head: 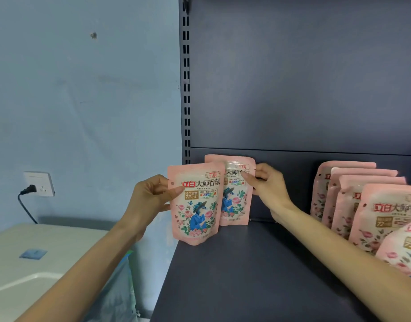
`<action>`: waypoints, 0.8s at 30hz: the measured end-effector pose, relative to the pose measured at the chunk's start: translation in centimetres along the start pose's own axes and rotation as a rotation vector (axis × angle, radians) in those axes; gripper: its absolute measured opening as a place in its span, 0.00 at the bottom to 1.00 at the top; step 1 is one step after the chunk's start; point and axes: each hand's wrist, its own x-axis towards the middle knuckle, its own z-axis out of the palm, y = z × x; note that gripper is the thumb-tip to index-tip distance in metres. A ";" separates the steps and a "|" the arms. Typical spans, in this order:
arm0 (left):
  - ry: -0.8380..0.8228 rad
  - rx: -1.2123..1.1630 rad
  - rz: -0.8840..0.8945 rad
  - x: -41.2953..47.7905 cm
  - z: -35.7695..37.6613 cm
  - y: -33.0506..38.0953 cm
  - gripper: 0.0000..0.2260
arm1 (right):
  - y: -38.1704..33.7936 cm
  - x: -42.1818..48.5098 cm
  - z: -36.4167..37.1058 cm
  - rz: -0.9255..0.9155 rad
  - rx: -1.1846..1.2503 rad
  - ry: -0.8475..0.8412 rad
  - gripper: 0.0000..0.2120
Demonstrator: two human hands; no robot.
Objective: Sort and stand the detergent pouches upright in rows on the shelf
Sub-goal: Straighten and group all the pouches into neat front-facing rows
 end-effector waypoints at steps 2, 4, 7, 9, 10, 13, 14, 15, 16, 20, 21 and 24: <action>0.004 -0.002 -0.001 -0.3 -0.1 0.2 0.05 | -0.2 -0.2 0.0 -0.003 0.006 -0.002 0.05; 0.006 0.013 0.001 -0.7 -0.1 0.4 0.05 | -0.5 -0.6 -0.2 -0.021 0.010 0.001 0.05; 0.013 0.029 0.008 -1.4 -0.3 0.8 0.06 | -1.0 -1.4 -0.4 -0.047 0.031 0.016 0.06; 0.016 0.040 0.015 -2.0 -0.4 1.2 0.06 | -1.4 -1.9 -0.6 -0.067 0.026 0.028 0.05; 0.016 0.041 0.020 -2.3 -0.4 1.3 0.06 | -1.6 -2.2 -0.7 -0.076 0.021 0.032 0.05; 0.016 0.028 0.037 -3.6 -0.4 2.0 0.06 | -2.3 -3.4 -1.2 -0.092 0.004 0.033 0.05; 0.016 0.021 0.043 -4.1 -0.4 2.2 0.06 | -2.6 -3.9 -1.3 -0.096 -0.002 0.033 0.05; 0.015 0.014 0.051 -4.6 -0.4 2.4 0.06 | -2.9 -4.3 -1.5 -0.101 -0.009 0.033 0.05; 0.014 0.009 0.057 -5.1 -0.4 2.7 0.05 | -3.1 -4.8 -1.6 -0.105 -0.015 0.036 0.05; 0.009 -0.007 0.079 -7.1 -0.4 3.9 0.05 | -4.3 -6.8 -2.2 -0.125 -0.021 0.051 0.06; 0.009 -0.007 0.083 -7.6 -0.4 4.2 0.05 | -4.6 -7.4 -2.3 -0.129 -0.019 0.058 0.06; 0.018 0.005 0.104 -9.2 -0.5 5.0 0.05 | -5.7 -8.9 -2.8 -0.135 0.006 0.083 0.07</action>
